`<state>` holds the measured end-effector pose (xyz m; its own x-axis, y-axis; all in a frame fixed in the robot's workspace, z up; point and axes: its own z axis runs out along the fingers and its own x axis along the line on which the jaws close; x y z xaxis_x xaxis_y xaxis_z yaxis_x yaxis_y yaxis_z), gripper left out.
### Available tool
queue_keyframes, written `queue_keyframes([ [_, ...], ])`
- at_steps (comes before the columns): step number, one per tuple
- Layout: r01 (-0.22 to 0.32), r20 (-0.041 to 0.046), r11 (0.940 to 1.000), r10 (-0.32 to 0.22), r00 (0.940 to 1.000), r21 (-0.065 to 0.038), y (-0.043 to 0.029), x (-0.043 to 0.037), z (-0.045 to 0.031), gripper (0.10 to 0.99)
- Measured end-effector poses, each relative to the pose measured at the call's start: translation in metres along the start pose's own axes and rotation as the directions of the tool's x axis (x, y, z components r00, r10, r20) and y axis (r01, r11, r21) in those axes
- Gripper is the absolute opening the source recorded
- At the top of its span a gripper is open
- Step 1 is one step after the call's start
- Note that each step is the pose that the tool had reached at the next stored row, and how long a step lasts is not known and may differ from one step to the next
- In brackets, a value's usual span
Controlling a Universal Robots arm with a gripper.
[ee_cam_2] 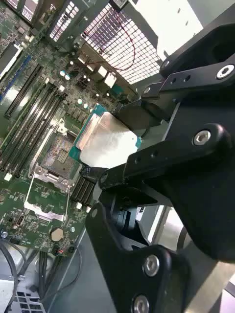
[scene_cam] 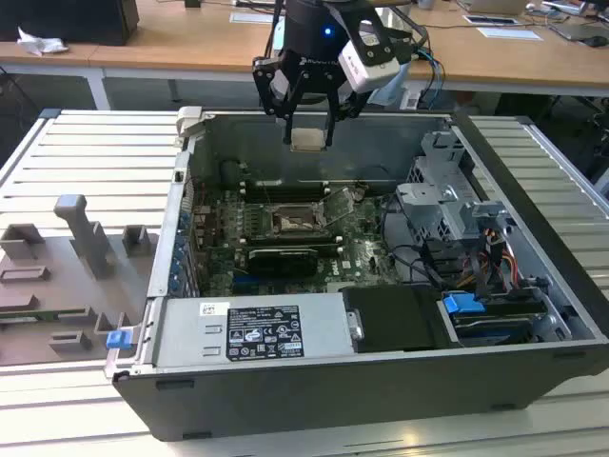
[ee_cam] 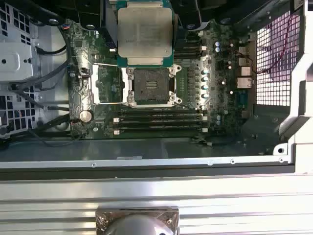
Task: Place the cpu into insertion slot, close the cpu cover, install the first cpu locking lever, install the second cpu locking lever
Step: 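Place the cpu into insertion slot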
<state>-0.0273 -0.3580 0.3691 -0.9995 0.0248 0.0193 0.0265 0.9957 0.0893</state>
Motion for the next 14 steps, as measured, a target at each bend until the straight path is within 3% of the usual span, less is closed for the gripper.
queue_keyframes([
  [14, -0.072, 0.0064, 0.9974, 0.072, 0.9974, -0.002, 0.0000, 0.0000, 0.0001, 0.541],
])
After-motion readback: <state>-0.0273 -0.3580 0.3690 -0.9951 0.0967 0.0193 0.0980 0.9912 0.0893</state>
